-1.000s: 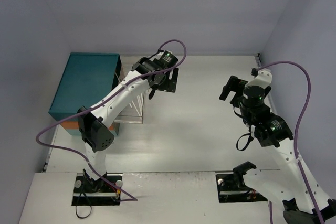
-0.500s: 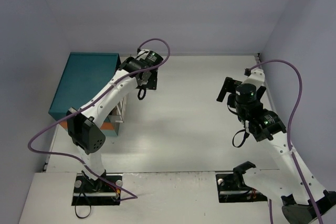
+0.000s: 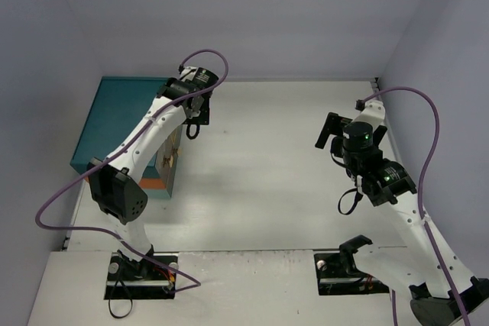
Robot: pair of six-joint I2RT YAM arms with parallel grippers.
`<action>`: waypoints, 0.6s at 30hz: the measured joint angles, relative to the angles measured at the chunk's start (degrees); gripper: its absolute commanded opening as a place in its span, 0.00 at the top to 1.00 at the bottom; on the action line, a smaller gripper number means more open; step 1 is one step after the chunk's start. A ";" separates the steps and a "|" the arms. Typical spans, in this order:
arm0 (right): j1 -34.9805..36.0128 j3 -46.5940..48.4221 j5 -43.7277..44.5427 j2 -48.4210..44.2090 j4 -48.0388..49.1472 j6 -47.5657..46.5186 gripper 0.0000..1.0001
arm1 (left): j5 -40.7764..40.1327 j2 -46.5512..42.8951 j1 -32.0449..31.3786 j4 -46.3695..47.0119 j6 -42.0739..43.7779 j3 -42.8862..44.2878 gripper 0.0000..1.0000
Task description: Sort the eating utensils into containers
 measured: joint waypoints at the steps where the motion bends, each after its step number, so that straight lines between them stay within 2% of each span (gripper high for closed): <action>1: 0.00 0.00 0.00 -0.11 0.00 0.00 0.00 | 0.00 0.00 -0.01 0.00 0.12 0.00 0.14; 8: 0.00 0.09 0.00 -0.67 -0.01 -0.37 0.00 | 1.16 -0.15 0.11 -0.22 1.31 1.06 0.14; 18: 0.00 6.61 0.73 -0.50 -1.21 -6.00 0.00 | 7.64 -5.98 0.56 -1.40 6.61 13.88 0.14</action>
